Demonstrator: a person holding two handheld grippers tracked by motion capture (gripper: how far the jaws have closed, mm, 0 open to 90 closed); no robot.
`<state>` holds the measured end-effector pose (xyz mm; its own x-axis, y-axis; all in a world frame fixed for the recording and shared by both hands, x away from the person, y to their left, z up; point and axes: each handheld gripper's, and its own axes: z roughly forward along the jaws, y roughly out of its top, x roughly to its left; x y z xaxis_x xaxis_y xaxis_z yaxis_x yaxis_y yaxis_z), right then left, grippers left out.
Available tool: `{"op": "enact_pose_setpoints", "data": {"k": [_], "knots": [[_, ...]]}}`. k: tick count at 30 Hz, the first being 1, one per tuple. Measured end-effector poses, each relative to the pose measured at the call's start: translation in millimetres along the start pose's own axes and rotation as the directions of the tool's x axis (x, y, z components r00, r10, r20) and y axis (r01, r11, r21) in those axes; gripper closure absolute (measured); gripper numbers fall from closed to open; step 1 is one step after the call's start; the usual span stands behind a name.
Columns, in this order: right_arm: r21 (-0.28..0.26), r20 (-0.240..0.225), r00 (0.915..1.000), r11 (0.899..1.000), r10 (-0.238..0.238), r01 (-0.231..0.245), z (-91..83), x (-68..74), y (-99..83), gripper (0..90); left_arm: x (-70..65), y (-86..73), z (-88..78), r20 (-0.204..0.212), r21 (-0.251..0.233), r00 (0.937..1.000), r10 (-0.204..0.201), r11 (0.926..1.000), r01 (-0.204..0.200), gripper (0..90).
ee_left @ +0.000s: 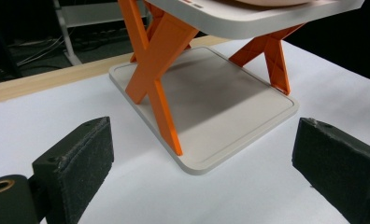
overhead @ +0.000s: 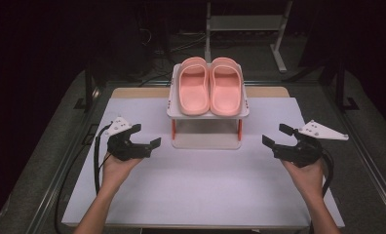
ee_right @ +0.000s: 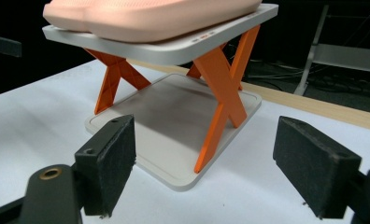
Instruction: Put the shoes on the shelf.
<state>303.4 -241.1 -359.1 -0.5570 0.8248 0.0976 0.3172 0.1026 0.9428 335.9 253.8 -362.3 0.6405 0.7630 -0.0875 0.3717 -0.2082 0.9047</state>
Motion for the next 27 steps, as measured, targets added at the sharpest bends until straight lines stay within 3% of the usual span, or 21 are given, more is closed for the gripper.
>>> {"op": "enact_pose_setpoints", "data": {"k": [27], "knots": [[0.026,-0.002,0.999,0.999,0.045,-0.045,-10.3,-0.6,-42.7,20.1,2.6,-33.6,-13.7,-0.017,0.014,0.9989,-0.044,0.9989,0.045,3.3]]}}
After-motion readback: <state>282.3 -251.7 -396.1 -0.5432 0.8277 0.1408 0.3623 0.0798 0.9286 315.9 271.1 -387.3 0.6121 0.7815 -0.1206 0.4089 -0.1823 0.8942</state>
